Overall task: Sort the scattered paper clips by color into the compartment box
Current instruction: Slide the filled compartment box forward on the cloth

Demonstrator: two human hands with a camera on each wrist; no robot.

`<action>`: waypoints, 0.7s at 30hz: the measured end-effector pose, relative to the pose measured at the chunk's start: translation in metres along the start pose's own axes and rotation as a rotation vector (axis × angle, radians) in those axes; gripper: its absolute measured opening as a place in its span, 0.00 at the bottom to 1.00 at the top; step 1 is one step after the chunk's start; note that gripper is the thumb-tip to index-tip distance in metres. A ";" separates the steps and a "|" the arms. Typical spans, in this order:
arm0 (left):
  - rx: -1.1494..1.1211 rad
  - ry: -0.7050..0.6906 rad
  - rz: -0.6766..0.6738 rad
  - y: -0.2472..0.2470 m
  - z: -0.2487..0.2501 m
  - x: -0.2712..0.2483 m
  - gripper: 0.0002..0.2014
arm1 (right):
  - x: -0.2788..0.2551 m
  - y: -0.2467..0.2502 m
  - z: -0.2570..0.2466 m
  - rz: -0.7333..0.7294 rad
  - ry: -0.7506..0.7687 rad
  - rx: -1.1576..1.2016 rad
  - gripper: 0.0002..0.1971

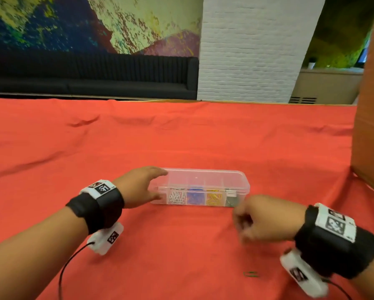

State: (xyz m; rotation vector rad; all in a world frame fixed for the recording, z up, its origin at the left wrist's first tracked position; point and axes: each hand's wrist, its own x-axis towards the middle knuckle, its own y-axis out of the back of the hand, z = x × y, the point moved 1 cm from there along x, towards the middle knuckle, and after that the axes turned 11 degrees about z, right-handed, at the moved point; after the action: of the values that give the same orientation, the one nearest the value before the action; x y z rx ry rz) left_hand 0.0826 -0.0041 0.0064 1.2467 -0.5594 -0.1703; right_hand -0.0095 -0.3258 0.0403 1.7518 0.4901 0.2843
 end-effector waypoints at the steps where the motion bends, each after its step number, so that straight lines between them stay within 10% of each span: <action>1: 0.016 0.000 0.023 0.002 0.000 0.002 0.31 | -0.009 -0.008 -0.007 -0.138 -0.018 0.001 0.11; 10: -0.266 0.122 0.268 0.025 -0.007 0.033 0.09 | -0.012 -0.025 -0.006 -0.106 0.019 -0.019 0.09; 16: -0.404 0.272 0.275 0.026 -0.013 0.047 0.07 | 0.057 0.016 0.050 0.425 -0.206 0.273 0.04; 21: -0.440 0.315 0.268 0.026 -0.015 0.049 0.07 | 0.075 0.037 0.074 0.639 -0.378 0.068 0.06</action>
State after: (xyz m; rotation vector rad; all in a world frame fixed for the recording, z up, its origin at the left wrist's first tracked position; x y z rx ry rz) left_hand 0.1278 -0.0032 0.0430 0.7418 -0.3826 0.1241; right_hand 0.0952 -0.3613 0.0530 1.9364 -0.3487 0.3719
